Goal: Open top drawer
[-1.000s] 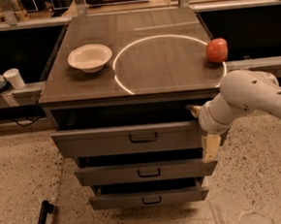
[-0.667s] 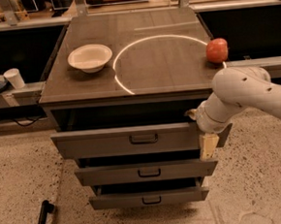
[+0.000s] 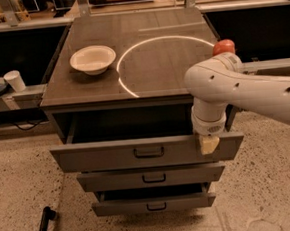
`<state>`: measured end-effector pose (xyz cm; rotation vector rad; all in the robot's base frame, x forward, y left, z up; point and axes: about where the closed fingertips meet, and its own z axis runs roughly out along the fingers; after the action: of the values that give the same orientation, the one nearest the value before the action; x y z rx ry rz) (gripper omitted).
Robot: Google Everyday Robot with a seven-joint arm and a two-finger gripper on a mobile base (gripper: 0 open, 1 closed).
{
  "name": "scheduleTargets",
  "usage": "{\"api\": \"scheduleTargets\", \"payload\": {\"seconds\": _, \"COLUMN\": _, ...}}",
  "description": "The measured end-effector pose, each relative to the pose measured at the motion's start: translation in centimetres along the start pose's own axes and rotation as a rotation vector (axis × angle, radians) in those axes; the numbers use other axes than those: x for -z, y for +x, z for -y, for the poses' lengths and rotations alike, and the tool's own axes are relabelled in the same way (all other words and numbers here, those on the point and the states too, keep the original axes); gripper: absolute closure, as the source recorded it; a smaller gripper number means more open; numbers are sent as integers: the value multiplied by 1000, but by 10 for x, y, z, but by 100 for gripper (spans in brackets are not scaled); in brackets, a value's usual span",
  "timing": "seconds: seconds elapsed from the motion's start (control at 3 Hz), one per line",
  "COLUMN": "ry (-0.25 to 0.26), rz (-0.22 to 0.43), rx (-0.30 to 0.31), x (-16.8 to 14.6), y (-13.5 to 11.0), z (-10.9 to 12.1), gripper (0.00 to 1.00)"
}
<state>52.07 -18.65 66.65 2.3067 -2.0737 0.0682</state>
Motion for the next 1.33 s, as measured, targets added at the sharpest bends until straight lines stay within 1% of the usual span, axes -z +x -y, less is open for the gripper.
{"api": "scheduleTargets", "payload": {"seconds": 0.33, "ry": -5, "rz": -27, "rx": 7, "x": 24, "y": -8, "z": -7, "gripper": 85}}
{"api": "scheduleTargets", "payload": {"seconds": 0.67, "ry": -6, "rz": -30, "rx": 7, "x": 27, "y": -8, "z": -8, "gripper": 74}}
{"api": "scheduleTargets", "payload": {"seconds": 1.0, "ry": -6, "rz": -30, "rx": 7, "x": 27, "y": -8, "z": -8, "gripper": 48}}
{"api": "scheduleTargets", "payload": {"seconds": 1.33, "ry": -6, "rz": -30, "rx": 7, "x": 27, "y": -8, "z": -8, "gripper": 26}}
